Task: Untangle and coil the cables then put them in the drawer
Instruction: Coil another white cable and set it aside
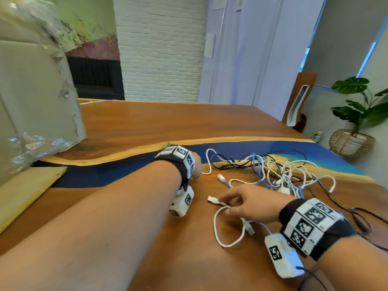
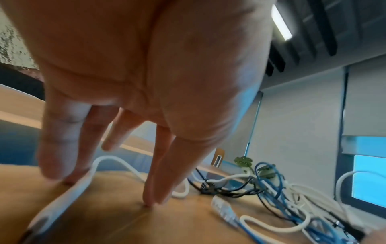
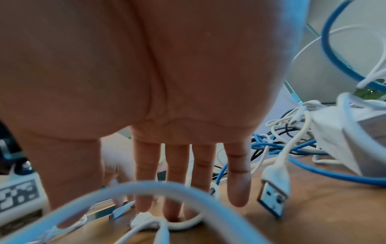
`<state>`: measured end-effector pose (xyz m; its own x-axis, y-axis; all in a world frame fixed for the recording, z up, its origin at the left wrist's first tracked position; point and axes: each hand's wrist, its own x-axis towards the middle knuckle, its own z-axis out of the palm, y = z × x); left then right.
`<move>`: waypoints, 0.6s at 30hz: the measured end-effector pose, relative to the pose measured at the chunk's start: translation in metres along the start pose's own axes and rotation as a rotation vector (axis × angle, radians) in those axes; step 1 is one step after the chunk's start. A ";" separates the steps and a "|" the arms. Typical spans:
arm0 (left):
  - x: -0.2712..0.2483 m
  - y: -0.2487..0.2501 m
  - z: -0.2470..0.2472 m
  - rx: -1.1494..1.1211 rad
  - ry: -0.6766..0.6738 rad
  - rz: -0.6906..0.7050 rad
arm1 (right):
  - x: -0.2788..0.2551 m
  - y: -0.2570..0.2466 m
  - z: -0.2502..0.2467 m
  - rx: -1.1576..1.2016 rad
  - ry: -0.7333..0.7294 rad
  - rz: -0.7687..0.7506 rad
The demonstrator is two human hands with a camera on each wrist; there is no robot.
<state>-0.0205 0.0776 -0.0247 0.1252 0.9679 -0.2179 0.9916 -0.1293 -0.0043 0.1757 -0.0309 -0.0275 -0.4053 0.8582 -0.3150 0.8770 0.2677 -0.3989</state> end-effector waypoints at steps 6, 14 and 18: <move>-0.016 0.001 0.009 -0.077 0.010 -0.015 | 0.003 0.032 -0.022 -0.099 0.066 0.106; -0.114 -0.023 -0.023 -1.053 0.695 0.180 | 0.037 0.032 -0.033 0.301 0.579 0.078; -0.162 -0.032 -0.024 -1.265 0.822 0.384 | 0.057 -0.002 -0.029 0.820 0.581 -0.099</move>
<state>-0.0714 -0.0701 0.0345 -0.0686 0.8228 0.5641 0.2245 -0.5382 0.8124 0.1582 0.0300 -0.0196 -0.0859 0.9874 0.1327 0.3101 0.1531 -0.9383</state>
